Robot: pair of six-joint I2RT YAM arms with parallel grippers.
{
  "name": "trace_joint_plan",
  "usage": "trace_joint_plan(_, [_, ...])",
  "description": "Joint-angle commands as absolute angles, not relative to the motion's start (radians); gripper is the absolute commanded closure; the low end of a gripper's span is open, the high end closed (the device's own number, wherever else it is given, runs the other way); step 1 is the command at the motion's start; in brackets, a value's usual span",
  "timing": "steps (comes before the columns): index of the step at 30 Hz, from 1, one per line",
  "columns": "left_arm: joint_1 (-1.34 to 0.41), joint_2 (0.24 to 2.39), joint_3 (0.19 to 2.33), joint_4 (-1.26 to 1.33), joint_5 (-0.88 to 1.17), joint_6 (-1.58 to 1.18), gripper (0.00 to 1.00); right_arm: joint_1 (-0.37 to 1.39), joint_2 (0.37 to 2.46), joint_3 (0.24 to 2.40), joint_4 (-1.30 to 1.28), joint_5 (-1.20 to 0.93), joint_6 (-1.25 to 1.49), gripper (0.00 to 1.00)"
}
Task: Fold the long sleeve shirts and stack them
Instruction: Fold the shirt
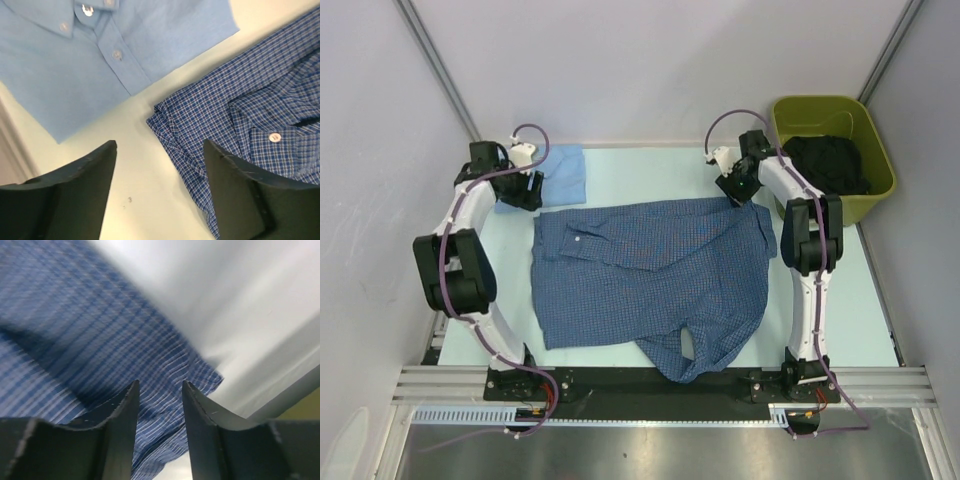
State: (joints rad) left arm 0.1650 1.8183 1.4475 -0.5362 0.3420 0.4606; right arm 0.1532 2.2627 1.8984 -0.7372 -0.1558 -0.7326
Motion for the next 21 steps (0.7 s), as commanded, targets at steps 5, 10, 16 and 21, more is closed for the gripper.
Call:
trace_joint_plan(5, [0.152,1.686,1.398,-0.604,0.497,0.548,0.0,0.169,2.186,1.98,-0.939,-0.423,-0.64,0.46])
trace_joint_plan(10, [0.12,1.617,1.324,-0.611,0.523,0.555,0.01,0.175,2.255,1.994,-0.969,-0.449,-0.604,0.4])
trace_joint_plan(16, [0.084,1.56,1.273,-0.617,0.499,0.569,0.01,0.144,2.272,1.977,-1.02,-0.465,-0.606,0.57])
trace_joint_plan(21, [0.086,1.526,1.229,-0.62,0.497,0.578,0.0,0.109,2.163,1.846,-1.025,-0.482,-0.632,0.83])
